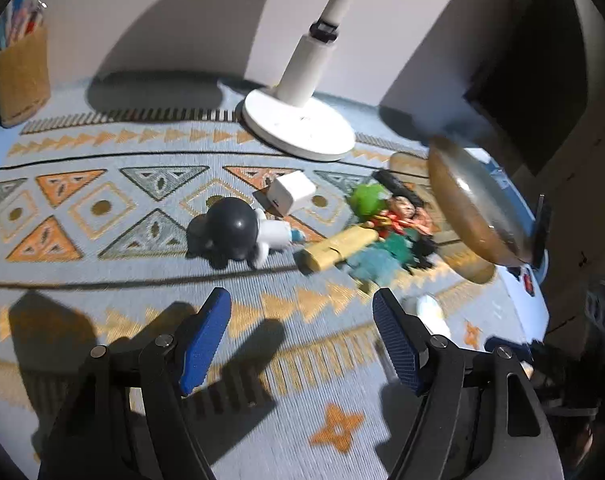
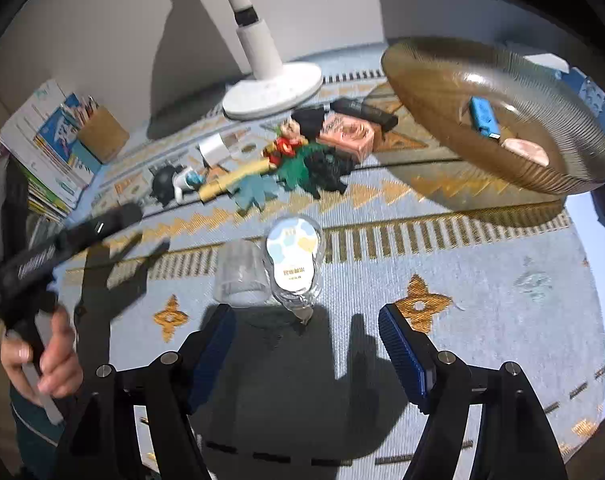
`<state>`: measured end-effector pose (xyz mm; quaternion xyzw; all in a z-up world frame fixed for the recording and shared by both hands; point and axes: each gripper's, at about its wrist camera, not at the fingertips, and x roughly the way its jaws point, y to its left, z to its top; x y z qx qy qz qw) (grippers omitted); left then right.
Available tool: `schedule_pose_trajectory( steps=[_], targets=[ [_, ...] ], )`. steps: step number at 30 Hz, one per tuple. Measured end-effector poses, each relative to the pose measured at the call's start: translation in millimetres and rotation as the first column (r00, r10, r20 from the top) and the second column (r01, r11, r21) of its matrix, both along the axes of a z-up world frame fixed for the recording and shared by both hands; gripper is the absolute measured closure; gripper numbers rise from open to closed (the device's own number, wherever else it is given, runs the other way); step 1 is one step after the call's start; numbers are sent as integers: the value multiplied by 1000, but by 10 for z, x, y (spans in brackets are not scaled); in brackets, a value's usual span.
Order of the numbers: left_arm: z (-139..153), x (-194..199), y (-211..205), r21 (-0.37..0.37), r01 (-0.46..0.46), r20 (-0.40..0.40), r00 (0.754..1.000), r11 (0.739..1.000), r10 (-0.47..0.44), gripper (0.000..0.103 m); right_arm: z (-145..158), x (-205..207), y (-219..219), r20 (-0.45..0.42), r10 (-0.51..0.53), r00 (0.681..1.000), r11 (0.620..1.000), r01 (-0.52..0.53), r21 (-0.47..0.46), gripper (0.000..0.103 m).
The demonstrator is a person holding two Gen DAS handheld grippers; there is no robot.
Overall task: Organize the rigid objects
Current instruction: 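Withdraw both tools from the bowl back toward the rug, then grasp the black-and-white figurine with the left tool while the right tool grasps the clear cup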
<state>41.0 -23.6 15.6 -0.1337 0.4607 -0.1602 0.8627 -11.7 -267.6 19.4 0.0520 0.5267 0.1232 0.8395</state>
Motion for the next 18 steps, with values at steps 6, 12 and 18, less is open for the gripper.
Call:
schedule_pose_trajectory(
  steps=[6,12,18],
  targets=[
    [-113,290,-64,31,8,-30,1000,999,-7,31,-118,62,77,-20,25,999,1000,-25,0,31],
    [-186,449,56,40,-28,-47,998,999,30,31,-120,55,247,11,84,996,996,-84,17,31],
    [-198,535,214,12,-63,-63,996,998,64,31,-145,138,472,50,129,990,992,-130,2,31]
  ],
)
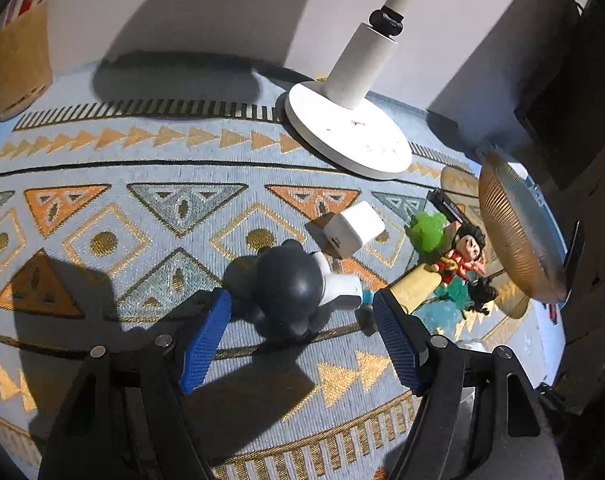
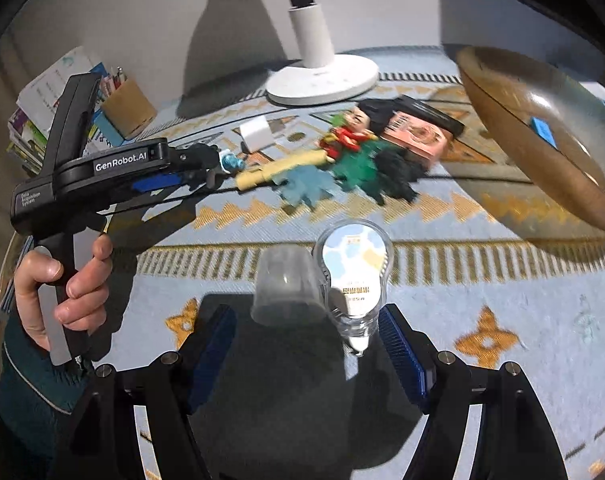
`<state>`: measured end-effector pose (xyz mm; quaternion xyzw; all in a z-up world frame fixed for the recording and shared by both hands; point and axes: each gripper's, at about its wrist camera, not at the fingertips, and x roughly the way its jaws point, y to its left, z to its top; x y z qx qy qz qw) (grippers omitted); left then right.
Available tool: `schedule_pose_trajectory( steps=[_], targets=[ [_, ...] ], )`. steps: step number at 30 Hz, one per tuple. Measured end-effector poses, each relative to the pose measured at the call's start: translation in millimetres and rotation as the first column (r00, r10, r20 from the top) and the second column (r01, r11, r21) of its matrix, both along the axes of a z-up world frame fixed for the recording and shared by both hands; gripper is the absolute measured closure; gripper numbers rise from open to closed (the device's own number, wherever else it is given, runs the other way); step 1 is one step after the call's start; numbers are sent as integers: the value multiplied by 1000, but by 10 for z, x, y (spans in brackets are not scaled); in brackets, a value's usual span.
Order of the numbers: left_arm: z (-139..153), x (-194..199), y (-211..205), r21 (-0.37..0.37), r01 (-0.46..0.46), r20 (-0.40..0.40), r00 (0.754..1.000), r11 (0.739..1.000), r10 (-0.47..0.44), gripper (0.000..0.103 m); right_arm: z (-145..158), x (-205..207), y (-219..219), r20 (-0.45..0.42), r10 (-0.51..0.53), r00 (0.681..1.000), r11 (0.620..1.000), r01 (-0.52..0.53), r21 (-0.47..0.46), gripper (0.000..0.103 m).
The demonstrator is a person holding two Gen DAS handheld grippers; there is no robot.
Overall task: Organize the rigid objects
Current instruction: 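Grasp the black-and-white figurine with the left tool while the right tool grasps the clear cup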
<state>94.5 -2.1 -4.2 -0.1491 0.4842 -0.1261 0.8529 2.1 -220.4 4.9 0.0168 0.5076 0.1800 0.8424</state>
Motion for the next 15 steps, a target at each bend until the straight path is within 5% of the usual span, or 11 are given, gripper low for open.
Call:
schedule_pose_trajectory(
  steps=[15],
  targets=[
    [-18,144,-352,170,64,59,995,983,-75,34,-138,69,168,34,55,998,997,-53,-53,31]
  ],
)
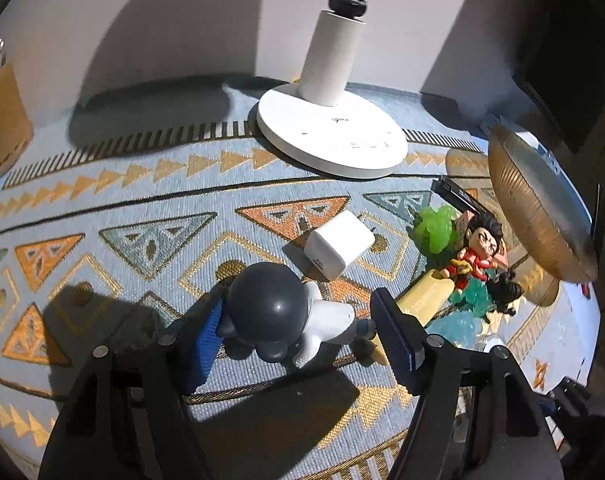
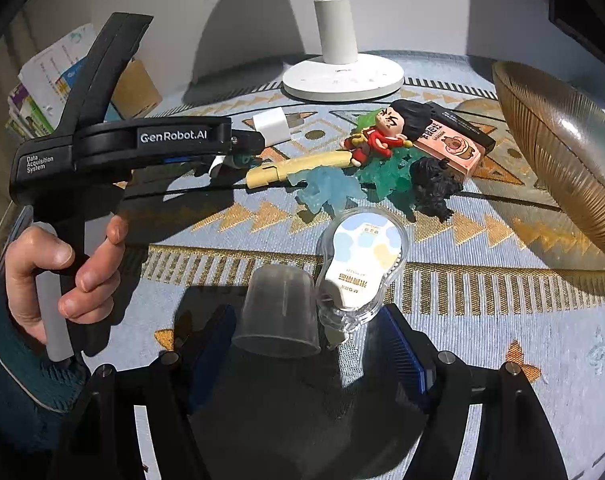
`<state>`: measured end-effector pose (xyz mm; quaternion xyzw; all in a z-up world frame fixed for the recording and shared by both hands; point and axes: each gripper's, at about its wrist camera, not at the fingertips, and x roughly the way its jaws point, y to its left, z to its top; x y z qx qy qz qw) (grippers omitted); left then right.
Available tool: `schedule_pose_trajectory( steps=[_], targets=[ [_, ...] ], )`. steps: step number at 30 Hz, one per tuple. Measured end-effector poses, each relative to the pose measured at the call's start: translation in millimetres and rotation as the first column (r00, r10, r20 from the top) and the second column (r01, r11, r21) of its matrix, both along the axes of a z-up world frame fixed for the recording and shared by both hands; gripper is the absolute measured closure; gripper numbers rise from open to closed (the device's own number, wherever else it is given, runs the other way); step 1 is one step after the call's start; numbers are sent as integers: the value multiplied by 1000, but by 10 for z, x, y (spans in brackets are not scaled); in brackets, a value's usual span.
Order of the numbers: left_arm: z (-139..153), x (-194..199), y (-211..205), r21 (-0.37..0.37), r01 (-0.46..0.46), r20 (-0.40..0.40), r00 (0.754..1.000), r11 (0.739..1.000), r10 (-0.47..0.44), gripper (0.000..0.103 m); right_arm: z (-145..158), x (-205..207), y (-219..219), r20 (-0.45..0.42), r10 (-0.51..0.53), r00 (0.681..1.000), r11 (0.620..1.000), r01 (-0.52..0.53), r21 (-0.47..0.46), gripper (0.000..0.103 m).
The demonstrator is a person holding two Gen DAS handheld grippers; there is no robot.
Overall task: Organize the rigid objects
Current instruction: 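Grasp the black-and-white figurine with the left tool while the right tool grasps the clear cup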
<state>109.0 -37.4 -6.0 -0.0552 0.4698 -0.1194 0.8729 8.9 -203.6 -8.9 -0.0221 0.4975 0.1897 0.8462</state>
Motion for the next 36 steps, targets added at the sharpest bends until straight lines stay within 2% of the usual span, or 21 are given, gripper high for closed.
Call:
schedule_pose_trajectory(
  steps=[1,3,7,11,14,17,19,20,21,26,31,36],
  targets=[
    [10,-19,0,5,17,-1,1000,1000,-17,34,-7,-11,12,5,2,1000,1000,-2,-9,34],
    [30,-80,-2,26,44,11,999,999,-44,34,6,-74,-12,19,9,1000,1000,-9,-25,49],
    [79,-355,44,50,148,32,988,988,-150,34,25,-176,-134,25,10,1000,1000,-9,-16,60],
    [102,-655,21,75,272,47,960,959,-276,34,36,-295,-221,12,32,999,999,-33,22,61],
    [83,-841,-52,94,379,39,923,921,-384,34,52,-392,-234,-1,54,999,997,-54,61,61],
    [84,-923,-113,131,410,51,907,903,-419,34,62,-432,-216,-1,48,999,997,-47,55,61],
    [94,-922,-88,128,408,46,908,904,-416,33,96,-432,-225,10,34,999,998,-34,47,49],
    [101,-932,-68,127,404,44,910,906,-412,31,140,-429,-245,28,22,999,999,-23,46,40],
    [107,-959,-39,130,400,46,912,907,-408,31,180,-428,-262,44,14,999,999,-16,46,38],
    [129,-1091,172,122,349,60,932,929,-358,29,316,-366,-244,105,24,994,999,-27,19,38],
    [113,-1258,441,129,257,57,962,958,-266,29,213,-238,-90,117,63,991,998,-59,-37,38],
    [173,-1364,571,30,223,68,972,974,-225,29,85,-180,-30,86,83,993,996,-80,-36,41]
  ],
)
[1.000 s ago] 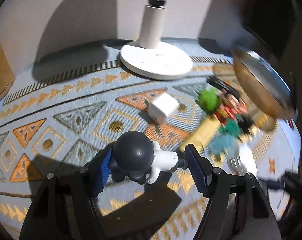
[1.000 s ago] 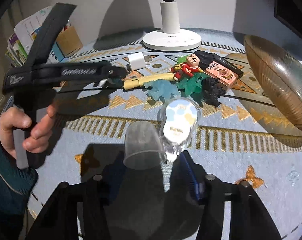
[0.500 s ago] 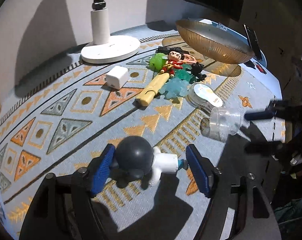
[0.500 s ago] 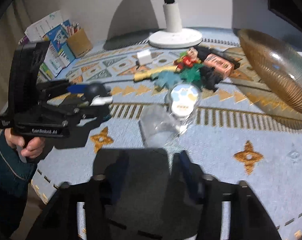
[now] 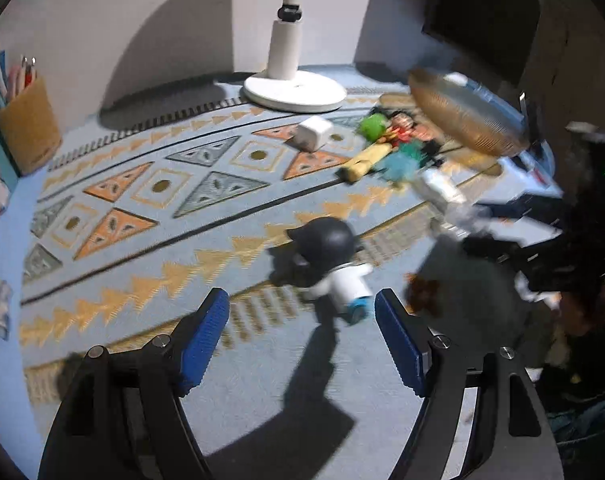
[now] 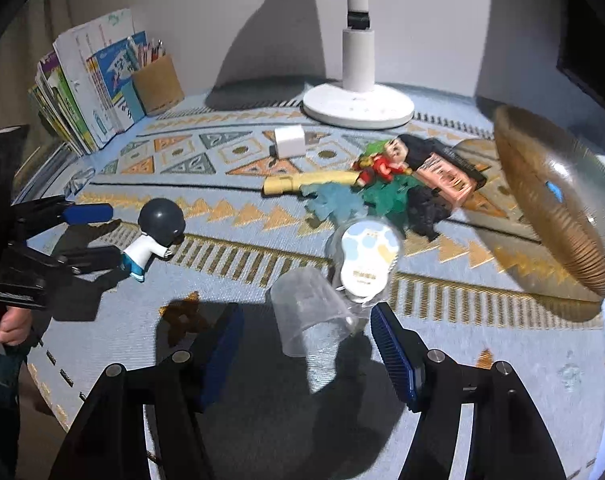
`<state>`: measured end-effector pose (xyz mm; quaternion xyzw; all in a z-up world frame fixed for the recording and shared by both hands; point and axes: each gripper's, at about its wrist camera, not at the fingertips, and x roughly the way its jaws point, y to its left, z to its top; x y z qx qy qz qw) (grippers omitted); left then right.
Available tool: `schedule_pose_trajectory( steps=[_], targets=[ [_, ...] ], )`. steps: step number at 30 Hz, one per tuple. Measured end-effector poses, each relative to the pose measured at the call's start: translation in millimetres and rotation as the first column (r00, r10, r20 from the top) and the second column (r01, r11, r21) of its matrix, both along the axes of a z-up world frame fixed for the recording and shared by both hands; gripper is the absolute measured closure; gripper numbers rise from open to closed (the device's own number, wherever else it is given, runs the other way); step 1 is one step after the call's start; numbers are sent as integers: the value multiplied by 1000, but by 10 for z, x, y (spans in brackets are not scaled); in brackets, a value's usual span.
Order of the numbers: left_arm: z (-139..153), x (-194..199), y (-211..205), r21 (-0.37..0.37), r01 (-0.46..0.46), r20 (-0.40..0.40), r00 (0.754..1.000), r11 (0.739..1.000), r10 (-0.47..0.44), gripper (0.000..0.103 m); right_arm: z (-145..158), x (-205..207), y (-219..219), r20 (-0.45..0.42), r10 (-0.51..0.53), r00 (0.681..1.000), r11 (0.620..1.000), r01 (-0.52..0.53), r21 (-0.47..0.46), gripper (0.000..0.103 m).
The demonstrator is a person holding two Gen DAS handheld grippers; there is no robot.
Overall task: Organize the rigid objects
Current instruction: 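Grasp the black-and-white figurine with the left tool while the right tool grasps the clear cup, then lower the figurine and cup into the amber bowl and open both tools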
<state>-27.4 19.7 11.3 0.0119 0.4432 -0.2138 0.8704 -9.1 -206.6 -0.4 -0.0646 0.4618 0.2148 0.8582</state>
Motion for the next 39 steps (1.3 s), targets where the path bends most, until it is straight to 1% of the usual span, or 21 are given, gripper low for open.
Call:
schedule_pose_trajectory(
  steps=[2,5,6,11,14,15,16,17,19,23,26,31,34,39],
  targets=[
    [-3,23,-91,-6,-1,-10,1000,1000,1,29,-4,-19,22,12,-1,1000,1000,1,-10,42],
    [-95,159,-259,19,-31,-53,998,999,32,29,-2,-26,29,17,-9,1000,1000,10,-17,49],
    [-127,195,-298,26,-41,-62,997,999,43,29,0,-24,32,18,-13,1000,1000,14,-16,50],
    [-216,306,-471,59,-93,-68,993,994,97,31,-10,-21,17,23,-16,1000,1000,16,-1,51],
    [-214,311,-552,109,-110,-53,992,988,116,48,-12,-9,29,23,-19,1000,1000,19,6,51],
    [-205,302,-565,118,-116,-46,991,986,122,59,-15,-14,42,22,-20,1000,1000,20,0,51],
    [-199,303,-569,121,-118,-43,991,986,124,63,-19,-25,48,23,-21,1000,1000,21,-6,52],
    [-191,287,-566,121,-122,-40,991,985,127,63,-22,-46,59,27,-25,999,1000,25,-18,60],
    [-172,250,-537,112,-136,-31,990,984,140,67,-20,-79,62,30,-31,999,999,32,-24,61],
    [-139,174,-487,78,-130,-37,990,988,134,68,0,-159,17,18,-59,998,998,59,1,62],
    [-151,131,-540,93,-128,-28,991,987,131,68,49,-214,-34,13,-77,997,997,77,29,62],
    [-103,49,-590,62,-125,-21,992,990,127,68,235,-342,-141,54,-108,993,993,105,53,62],
    [6,0,-670,50,-107,4,994,993,107,68,356,-406,-235,74,-133,988,989,128,74,62],
    [255,-43,-861,43,-69,63,996,997,66,68,649,-510,-439,148,-187,971,980,174,93,62]
  ],
)
